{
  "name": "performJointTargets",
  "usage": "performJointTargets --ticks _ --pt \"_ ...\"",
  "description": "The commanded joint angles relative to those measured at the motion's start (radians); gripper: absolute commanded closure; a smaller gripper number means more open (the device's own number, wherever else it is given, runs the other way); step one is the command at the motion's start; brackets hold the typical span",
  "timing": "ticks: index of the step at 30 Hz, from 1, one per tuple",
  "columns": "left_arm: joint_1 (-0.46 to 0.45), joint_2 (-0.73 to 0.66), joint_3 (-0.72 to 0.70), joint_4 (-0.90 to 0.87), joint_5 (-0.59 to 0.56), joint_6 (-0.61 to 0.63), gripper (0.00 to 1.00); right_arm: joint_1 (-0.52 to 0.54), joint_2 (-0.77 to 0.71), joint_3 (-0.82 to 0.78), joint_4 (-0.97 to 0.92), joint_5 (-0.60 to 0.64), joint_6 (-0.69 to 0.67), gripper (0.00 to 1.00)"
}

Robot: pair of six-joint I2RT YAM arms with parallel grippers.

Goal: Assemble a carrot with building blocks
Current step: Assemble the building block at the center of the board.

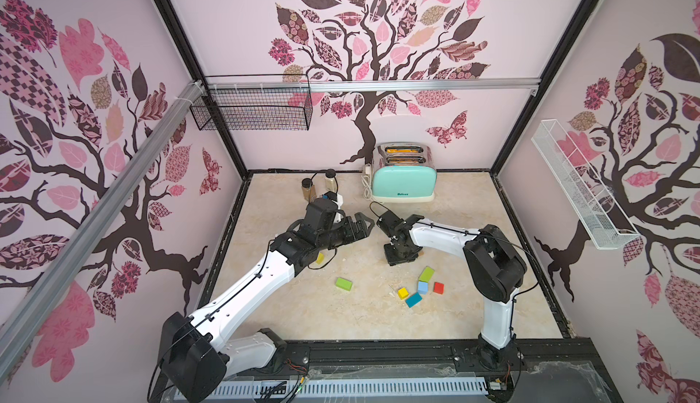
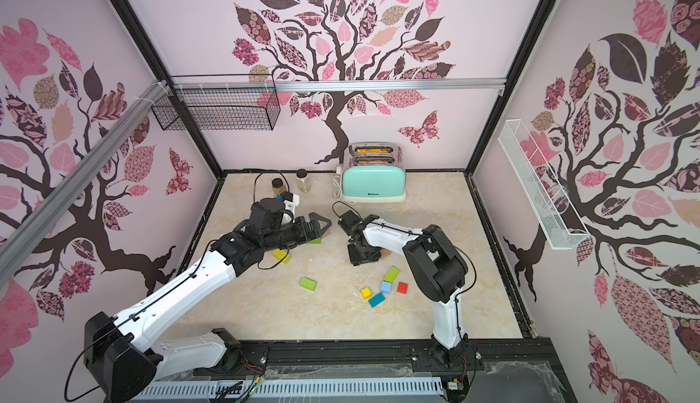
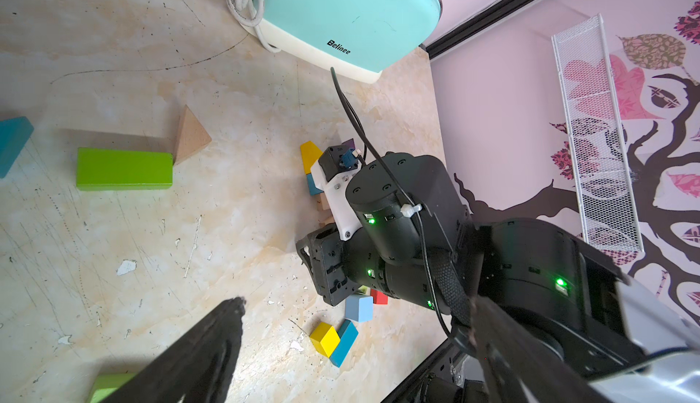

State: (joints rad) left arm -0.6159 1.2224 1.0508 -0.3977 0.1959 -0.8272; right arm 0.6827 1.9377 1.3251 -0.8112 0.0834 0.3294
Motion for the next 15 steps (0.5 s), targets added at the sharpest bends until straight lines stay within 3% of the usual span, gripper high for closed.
performJointTargets --ticks 1,6,15 --pt "0.000 -0.009 -0.014 0.005 -0.004 0.010 0.02 -0.006 0.024 0.042 0.008 0.027 0.010 0.54" --pt "0.001 -0.019 -0.015 0.001 -0.006 0.012 0.02 -0.010 -0.014 0.052 0.005 -0.010 -0.006 0.50" --pt "0.001 -0.035 -0.011 0.005 0.004 0.018 0.02 -0.026 -0.255 -0.061 -0.148 0.015 0.007 0.32"
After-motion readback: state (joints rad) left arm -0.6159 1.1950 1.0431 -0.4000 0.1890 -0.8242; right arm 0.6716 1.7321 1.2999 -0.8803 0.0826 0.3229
